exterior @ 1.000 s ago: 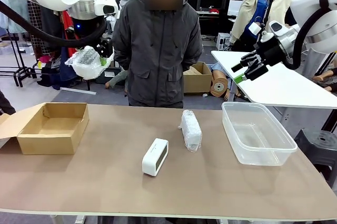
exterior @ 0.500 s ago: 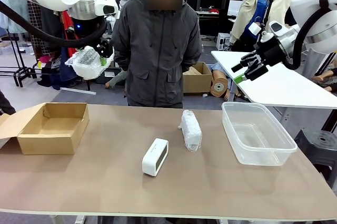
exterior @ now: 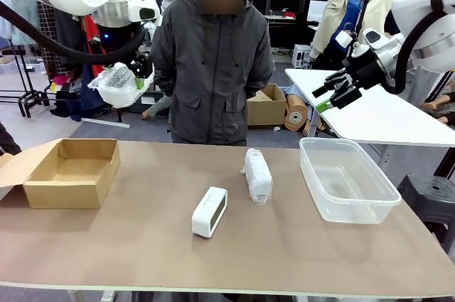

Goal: Separate and place wrapped and unwrapped clocks.
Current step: If the picked Digital clock is wrapped, place it in the Package Box ; if not, place it in the Organizing box.

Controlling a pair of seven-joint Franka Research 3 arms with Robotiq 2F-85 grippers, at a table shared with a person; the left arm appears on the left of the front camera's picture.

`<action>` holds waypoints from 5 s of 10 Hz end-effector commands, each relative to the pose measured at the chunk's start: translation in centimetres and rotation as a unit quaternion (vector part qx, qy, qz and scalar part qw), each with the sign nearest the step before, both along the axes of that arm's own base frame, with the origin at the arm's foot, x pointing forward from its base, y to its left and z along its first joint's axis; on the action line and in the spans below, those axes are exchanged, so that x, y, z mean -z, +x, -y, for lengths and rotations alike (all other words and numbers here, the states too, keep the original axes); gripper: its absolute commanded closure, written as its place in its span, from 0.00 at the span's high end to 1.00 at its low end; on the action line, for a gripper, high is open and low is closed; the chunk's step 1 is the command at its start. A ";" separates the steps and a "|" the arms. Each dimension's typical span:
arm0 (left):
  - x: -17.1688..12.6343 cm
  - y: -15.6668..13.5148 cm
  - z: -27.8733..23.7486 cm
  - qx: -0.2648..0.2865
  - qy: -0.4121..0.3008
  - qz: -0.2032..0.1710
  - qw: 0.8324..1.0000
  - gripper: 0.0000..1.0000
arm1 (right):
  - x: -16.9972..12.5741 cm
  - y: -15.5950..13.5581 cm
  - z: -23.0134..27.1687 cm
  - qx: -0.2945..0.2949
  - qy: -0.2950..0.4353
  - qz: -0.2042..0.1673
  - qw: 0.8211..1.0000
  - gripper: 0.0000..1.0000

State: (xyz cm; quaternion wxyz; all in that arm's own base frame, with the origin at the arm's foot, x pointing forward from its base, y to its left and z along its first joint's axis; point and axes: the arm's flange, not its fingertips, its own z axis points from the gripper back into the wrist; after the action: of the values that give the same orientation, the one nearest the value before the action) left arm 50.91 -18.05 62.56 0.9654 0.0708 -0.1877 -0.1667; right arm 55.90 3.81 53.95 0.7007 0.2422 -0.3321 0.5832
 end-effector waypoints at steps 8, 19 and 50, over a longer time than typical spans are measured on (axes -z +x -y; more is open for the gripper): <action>12.2 0.9 -8.1 -0.118 0.024 -0.088 0.989 0.00 | -0.1 0.0 0.0 0.000 0.000 0.003 1.000 1.00; 15.3 4.8 -15.8 -0.130 0.015 -0.074 0.989 0.00 | -0.1 0.0 0.0 0.000 0.000 0.003 1.000 1.00; 27.4 9.3 -18.8 -0.177 0.079 -0.140 0.971 0.00 | -0.1 0.0 0.0 0.000 0.000 0.003 1.000 1.00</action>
State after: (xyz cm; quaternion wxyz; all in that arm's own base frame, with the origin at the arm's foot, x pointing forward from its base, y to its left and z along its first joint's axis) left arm 59.84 0.70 34.83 0.9886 0.1479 -0.0250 -0.0157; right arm 55.90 3.79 53.95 0.7008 0.2422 -0.3321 0.5831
